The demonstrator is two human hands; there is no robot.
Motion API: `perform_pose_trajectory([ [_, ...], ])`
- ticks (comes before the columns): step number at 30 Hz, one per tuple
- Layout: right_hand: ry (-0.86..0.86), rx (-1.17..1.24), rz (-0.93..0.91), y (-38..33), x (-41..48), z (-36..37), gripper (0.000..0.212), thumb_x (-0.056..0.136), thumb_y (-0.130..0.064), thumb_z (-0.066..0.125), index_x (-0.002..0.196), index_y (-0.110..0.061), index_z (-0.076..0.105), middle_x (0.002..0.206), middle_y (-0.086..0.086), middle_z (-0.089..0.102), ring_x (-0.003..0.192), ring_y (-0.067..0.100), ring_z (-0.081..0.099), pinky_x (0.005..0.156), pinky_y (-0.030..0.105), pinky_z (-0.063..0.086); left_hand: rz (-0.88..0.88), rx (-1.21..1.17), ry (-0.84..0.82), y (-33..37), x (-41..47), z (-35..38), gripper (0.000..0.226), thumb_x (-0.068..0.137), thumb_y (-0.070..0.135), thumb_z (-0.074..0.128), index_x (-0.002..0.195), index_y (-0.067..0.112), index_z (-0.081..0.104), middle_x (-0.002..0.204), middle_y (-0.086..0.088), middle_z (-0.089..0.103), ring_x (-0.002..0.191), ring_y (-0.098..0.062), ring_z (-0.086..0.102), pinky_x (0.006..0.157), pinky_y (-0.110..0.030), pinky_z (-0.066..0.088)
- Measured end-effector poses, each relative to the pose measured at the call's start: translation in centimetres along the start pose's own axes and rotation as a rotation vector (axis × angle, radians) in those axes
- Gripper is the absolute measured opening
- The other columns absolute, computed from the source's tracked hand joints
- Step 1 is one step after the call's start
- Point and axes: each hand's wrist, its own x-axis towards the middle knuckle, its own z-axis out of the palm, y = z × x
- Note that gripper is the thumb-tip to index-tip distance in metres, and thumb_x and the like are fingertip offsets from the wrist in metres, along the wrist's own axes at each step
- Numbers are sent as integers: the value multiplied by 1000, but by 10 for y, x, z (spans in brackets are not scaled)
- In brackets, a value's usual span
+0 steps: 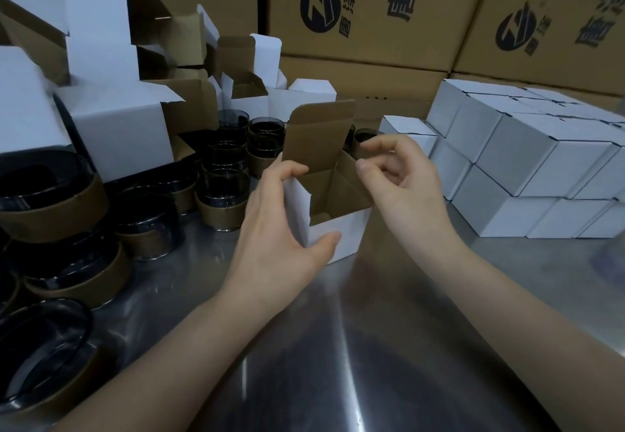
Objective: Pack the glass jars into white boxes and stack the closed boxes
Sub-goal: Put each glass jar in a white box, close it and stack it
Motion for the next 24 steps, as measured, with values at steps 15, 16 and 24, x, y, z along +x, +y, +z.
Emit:
perform_pose_trajectory([
  [15, -16, 0, 26, 2, 3, -3, 22, 96, -16, 56, 97, -39, 57, 76, -5, 68, 74, 17, 59, 66, 26, 49, -4, -59, 26, -7, 1, 4, 76, 68, 20, 84, 110, 52, 29, 125, 37, 33, 115, 23, 36, 88, 6, 26],
  [16, -16, 5, 27, 1, 3, -3, 22, 96, -16, 56, 97, -38, 57, 76, -6, 68, 73, 14, 58, 66, 24, 49, -5, -58, 25, -8, 2, 4, 76, 68, 20, 84, 111, 52, 29, 125, 37, 33, 115, 23, 35, 88, 6, 26],
  [24, -47, 136, 164, 10, 22, -8, 17, 102, -24, 46, 107, -26, 61, 84, -9, 69, 56, 2, 58, 50, 18, 49, -22, -47, 30, -5, 1, 2, 78, 69, 25, 83, 107, 62, 25, 120, 38, 35, 114, 20, 36, 83, -3, 33],
])
